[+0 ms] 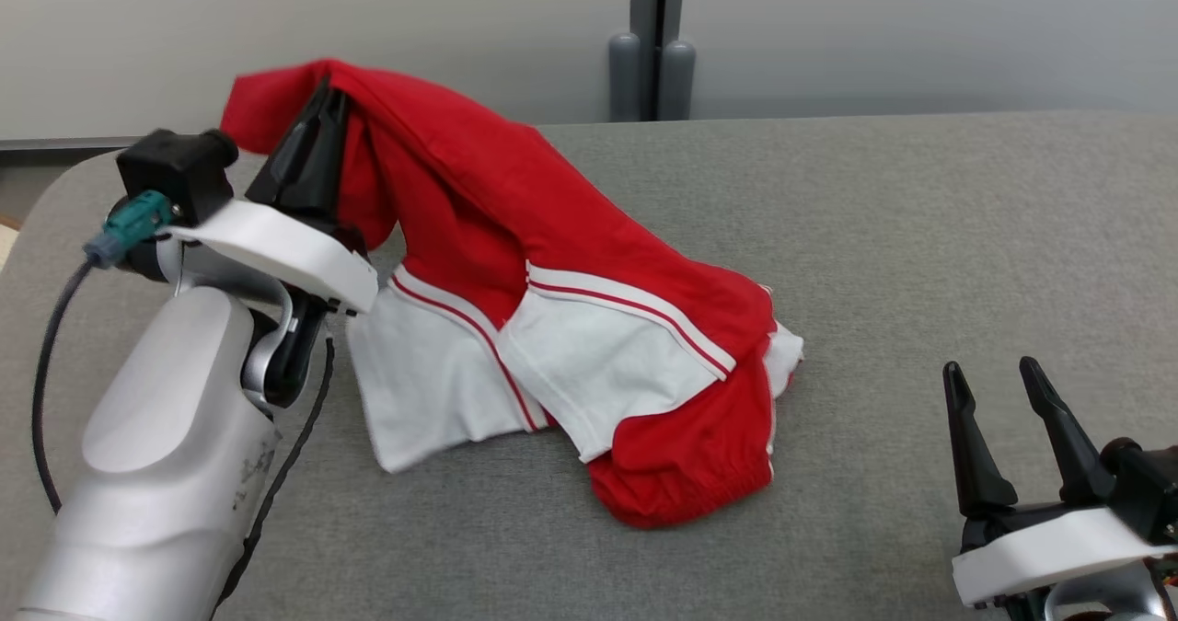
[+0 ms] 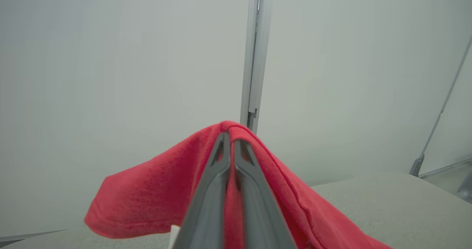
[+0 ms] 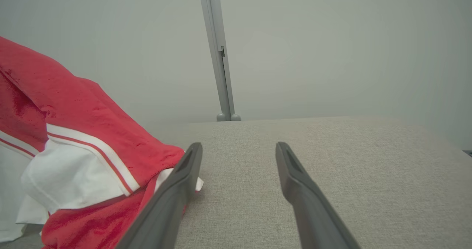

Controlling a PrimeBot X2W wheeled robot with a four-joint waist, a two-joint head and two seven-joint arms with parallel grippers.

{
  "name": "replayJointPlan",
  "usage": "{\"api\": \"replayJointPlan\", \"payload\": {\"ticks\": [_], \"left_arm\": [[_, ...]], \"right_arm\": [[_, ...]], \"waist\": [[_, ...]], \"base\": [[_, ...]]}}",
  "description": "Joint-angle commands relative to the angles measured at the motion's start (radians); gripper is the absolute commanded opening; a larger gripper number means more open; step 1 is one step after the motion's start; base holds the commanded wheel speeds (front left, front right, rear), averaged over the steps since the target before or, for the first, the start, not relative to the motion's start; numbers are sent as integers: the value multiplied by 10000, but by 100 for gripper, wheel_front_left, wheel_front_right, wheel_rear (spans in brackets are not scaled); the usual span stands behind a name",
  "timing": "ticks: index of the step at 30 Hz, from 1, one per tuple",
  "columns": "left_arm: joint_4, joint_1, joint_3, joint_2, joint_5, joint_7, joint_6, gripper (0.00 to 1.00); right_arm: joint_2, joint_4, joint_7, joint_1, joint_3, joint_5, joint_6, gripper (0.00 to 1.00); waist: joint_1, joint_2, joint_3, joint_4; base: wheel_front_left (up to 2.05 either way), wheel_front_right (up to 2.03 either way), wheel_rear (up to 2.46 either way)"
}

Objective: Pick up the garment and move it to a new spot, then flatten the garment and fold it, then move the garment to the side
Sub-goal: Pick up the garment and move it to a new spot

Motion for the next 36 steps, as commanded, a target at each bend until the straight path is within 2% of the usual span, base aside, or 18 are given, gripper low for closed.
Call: {"api": "replayJointPlan", "payload": {"ticks": [1, 9, 13, 17, 21, 29, 36], "left_arm": [[-269, 92, 114, 98, -146, 45, 94, 0], [-3066, -362, 323, 1036, 375, 1428, 1289, 0], [-3480, -675, 578, 1518, 428, 2034, 1565, 0], [-3066, -1043, 801, 1791, 154, 2192, 1326, 0], [-2146, -1309, 1054, 2014, -84, 1893, 971, 0], [-41, -1800, 1814, 2362, -429, 867, 763, 0], [1445, -2235, 2408, 2256, -916, -3, 426, 0]], "right_arm": [[0, -80, 28, 131, -17, -27, 0, 100], [157, -164, -51, 503, -174, 95, 0, 100], [220, -231, -80, 387, -120, 79, -1, 100], [206, -331, 62, 263, 52, -4, -1, 100], [-45, -405, 185, 24, 160, 40, 0, 100], [-563, -839, 660, -277, 215, 58, -1, 100], [-1009, -1481, 1147, -465, 34, 59, 0, 100]], "waist": [[0, 0, -221, 344], [0, 0, -348, 1769], [0, 0, -184, 2396], [0, 0, 89, 2755], [0, 0, 493, 2894], [0, 0, 1327, 2710], [0, 0, 2152, 2476]], "base": [[0, 0, 0], [0, 0, 0], [0, 0, 0], [0, 0, 0], [0, 0, 0], [0, 0, 0], [0, 0, 0]]}}
